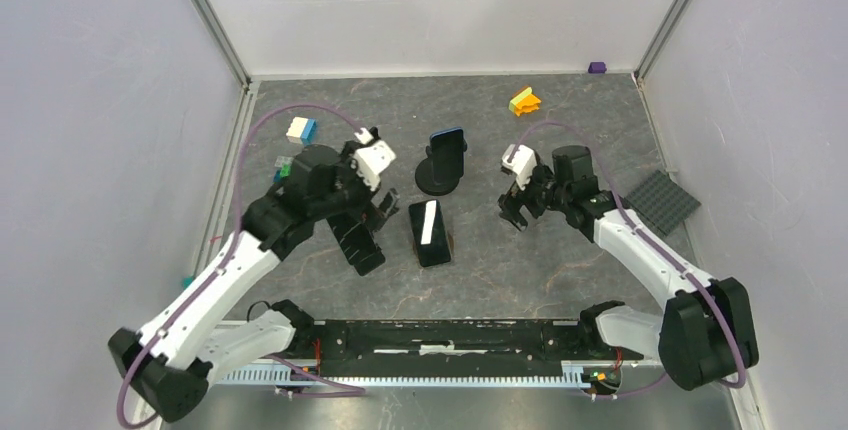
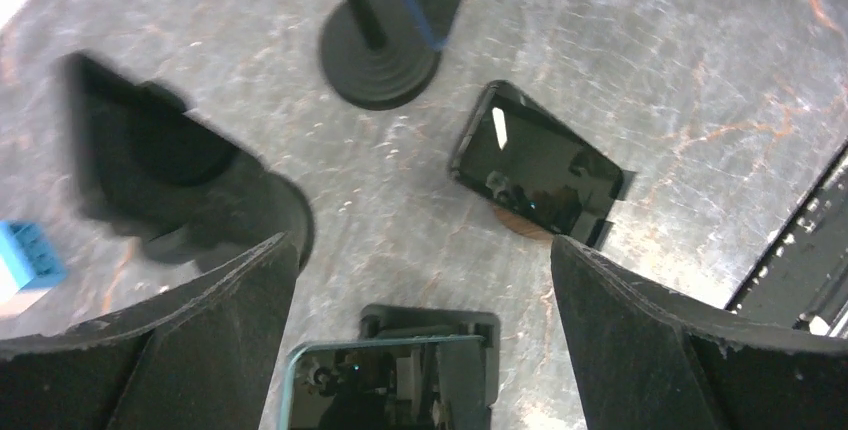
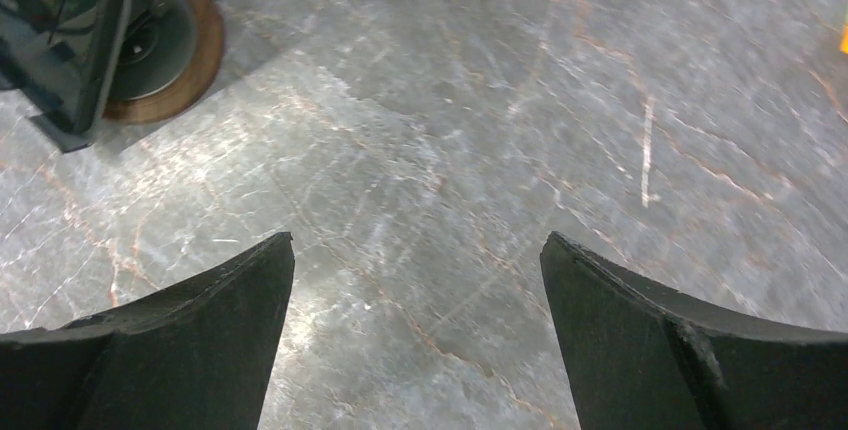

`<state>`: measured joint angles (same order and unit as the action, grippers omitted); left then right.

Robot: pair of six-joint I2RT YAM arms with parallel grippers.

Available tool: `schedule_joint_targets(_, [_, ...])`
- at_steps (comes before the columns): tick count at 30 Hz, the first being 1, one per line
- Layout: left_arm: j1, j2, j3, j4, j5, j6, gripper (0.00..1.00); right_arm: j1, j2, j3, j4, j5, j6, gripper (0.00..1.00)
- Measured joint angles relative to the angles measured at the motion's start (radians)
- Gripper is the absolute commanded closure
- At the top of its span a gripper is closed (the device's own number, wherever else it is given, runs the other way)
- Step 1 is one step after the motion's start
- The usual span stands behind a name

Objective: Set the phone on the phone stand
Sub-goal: Reset both arms

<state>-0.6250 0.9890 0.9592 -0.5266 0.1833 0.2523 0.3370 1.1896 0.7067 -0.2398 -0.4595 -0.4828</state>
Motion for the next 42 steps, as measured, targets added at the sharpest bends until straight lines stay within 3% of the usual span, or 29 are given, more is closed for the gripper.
schedule_joint_targets(12, [0.418, -0.227, 0.048, -0.078, -0.043, -0.043, 0.00, -0.113, -0.131, 0.013, -0.001, 0.169, 0.147, 0.02])
schedule_joint_targets(18, [0.476, -0.314, 0.035, -0.039, -0.127, -0.089, 0.00, -0.131, -0.187, 0.013, 0.000, 0.304, 0.203, 0.02])
schedule_joint_targets(26, [0.552, -0.444, -0.098, 0.030, -0.234, -0.114, 0.00, -0.135, -0.241, 0.013, 0.001, 0.431, 0.226, 0.02])
schedule_joint_targets(42, [0.557, -0.562, -0.157, 0.011, -0.151, -0.113, 0.00, -0.135, -0.536, -0.096, 0.134, 0.461, 0.209, 0.02])
